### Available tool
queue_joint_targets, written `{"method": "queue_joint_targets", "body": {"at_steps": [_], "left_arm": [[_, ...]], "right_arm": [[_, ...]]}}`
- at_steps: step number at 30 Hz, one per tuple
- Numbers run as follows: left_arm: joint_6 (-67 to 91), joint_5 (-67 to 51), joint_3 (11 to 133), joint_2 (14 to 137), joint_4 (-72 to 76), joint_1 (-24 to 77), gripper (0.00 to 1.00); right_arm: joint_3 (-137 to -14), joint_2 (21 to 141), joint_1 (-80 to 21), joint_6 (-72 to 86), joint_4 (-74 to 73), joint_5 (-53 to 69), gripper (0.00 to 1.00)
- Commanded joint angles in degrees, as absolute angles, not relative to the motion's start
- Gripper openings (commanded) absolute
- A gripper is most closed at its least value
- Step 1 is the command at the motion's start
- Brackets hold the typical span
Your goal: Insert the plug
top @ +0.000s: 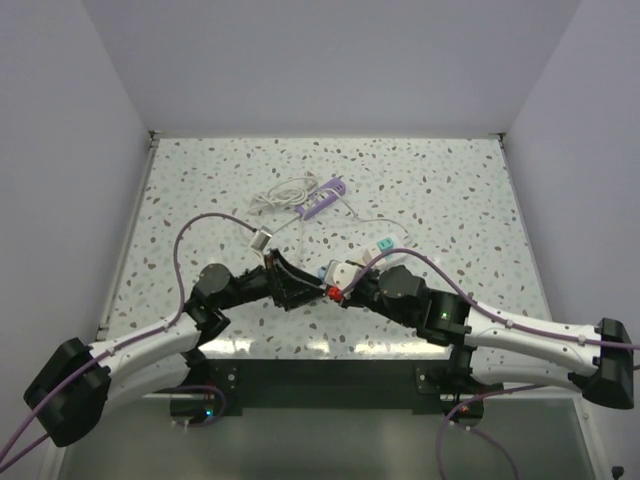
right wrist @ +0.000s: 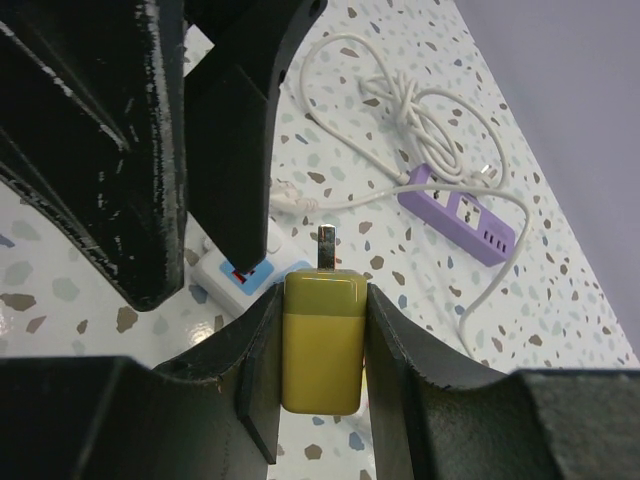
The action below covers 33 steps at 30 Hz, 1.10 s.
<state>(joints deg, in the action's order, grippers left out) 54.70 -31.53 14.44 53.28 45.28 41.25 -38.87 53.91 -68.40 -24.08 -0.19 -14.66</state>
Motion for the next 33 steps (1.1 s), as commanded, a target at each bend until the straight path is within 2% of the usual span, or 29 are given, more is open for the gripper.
{"method": "queue_joint_targets", "body": {"at_steps": [1, 26, 33], "left_arm": [[56.1, -30.1, 16.9, 54.7, 51.1, 41.0, 0.69], [56.8, -28.6, 18.4, 60.3, 55.7, 40.9, 0.69], [57.8, -29.1, 18.4, 62.8, 58.0, 41.0, 0.66]], "right_arm": [[-39.4, 52.8, -68.9, -23.9, 2.0, -13.1, 0.0], [-39.5, 52.2, -71.0, -24.0, 1.3, -13.1, 0.0], [-39.8, 52.7, -71.5, -24.2, 1.3, -13.3, 0.0]]}}
